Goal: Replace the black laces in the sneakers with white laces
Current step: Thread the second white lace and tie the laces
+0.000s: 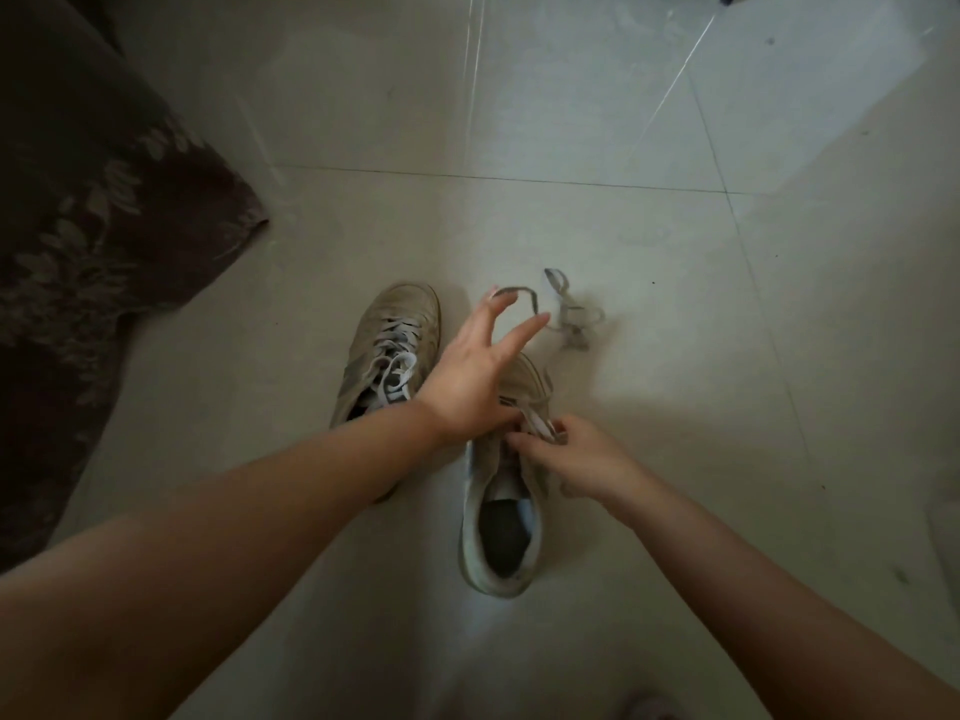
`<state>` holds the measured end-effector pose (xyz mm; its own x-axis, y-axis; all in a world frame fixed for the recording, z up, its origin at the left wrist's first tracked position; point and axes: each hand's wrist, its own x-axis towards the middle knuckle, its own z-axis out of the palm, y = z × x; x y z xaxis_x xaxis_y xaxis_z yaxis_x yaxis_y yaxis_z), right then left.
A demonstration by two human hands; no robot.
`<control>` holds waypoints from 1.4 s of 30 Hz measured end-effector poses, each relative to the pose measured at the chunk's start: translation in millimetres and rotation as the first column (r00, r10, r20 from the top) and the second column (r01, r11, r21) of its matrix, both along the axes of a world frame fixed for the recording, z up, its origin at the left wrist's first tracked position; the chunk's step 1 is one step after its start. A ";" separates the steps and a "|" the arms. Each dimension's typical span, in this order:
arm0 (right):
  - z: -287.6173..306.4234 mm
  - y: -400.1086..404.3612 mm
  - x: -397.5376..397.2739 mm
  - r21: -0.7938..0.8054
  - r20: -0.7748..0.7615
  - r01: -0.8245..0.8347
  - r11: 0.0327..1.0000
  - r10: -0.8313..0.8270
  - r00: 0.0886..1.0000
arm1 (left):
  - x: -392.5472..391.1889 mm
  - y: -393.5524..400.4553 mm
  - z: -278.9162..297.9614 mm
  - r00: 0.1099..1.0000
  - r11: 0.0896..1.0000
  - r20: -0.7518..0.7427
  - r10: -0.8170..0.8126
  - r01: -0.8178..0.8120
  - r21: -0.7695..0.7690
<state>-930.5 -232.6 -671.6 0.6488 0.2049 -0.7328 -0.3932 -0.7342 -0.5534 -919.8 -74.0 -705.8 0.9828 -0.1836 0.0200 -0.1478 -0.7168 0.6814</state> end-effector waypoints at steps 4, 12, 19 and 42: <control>-4.1 -0.9 10.7 -0.181 0.239 -0.202 0.963 0.242 0.941 | 17.4 9.9 13.4 0.985 0.991 0.125 -0.122 0.112 0.079; -11.9 4.7 14.5 -0.068 0.642 -0.163 0.984 0.168 0.748 | -31.8 -14.0 -19.8 0.979 1.000 -0.202 -0.014 0.016 0.010; -7.4 10.4 7.8 0.511 0.149 0.304 0.804 -0.432 0.890 | -27.6 -25.8 -27.3 0.956 0.979 -0.223 0.188 -0.165 0.118; 25.8 19.2 16.2 -0.269 0.383 -0.464 0.844 0.536 0.752 | -22.3 -25.4 -26.0 0.907 0.947 -0.275 0.319 -0.315 0.061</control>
<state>-914.3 -213.4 -645.8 0.7356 0.5026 -0.4541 0.3037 -0.8440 -0.4422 -942.0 -99.4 -731.8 0.9547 0.1408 -0.2622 0.2826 -0.7046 0.6509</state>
